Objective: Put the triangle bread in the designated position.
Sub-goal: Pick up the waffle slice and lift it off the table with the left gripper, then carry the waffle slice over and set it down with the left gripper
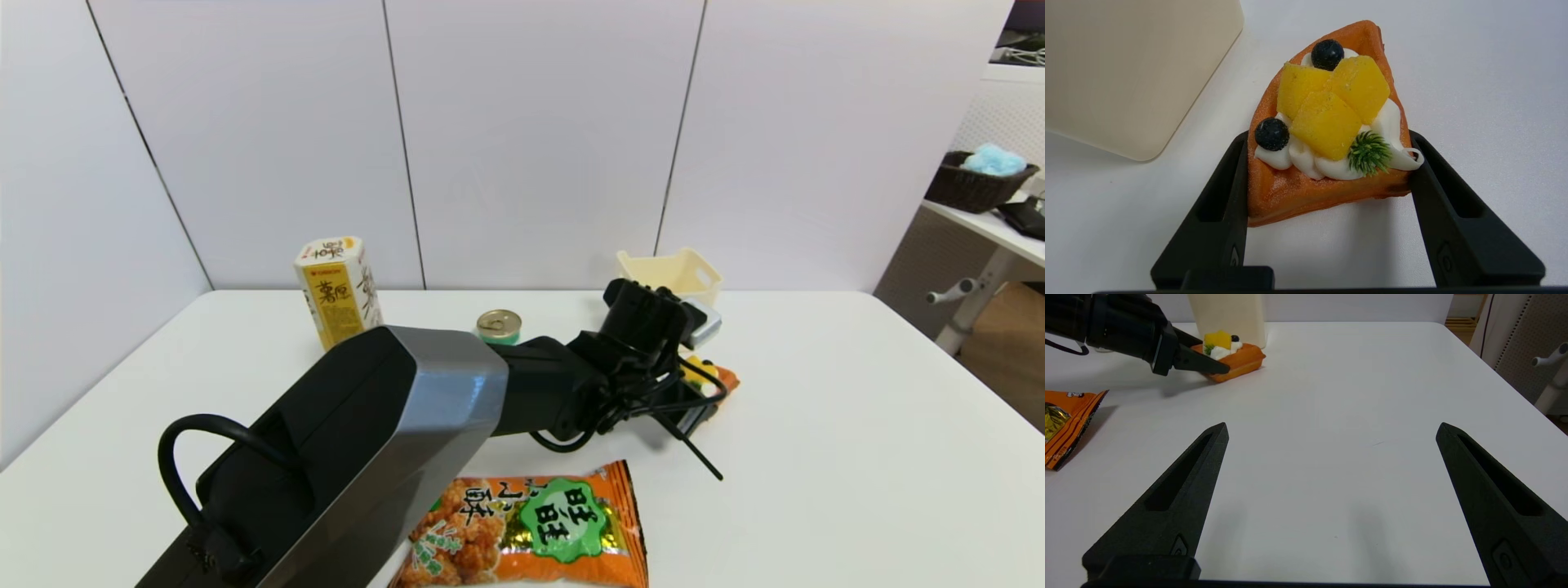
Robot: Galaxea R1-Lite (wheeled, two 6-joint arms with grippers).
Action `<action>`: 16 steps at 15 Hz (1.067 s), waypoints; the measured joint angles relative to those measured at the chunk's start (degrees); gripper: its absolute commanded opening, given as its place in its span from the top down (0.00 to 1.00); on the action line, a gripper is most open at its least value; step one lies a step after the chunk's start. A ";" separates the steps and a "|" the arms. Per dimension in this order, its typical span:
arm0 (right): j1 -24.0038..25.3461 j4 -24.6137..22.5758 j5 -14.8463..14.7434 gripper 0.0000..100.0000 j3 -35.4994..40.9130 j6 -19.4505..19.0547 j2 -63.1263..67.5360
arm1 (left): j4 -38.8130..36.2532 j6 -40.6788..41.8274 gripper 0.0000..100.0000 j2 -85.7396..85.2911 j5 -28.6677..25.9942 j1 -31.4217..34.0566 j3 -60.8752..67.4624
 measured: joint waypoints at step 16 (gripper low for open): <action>0.00 0.00 0.00 0.00 0.00 0.05 0.00 | 0.52 -0.07 1.00 -11.62 -0.22 -0.24 0.71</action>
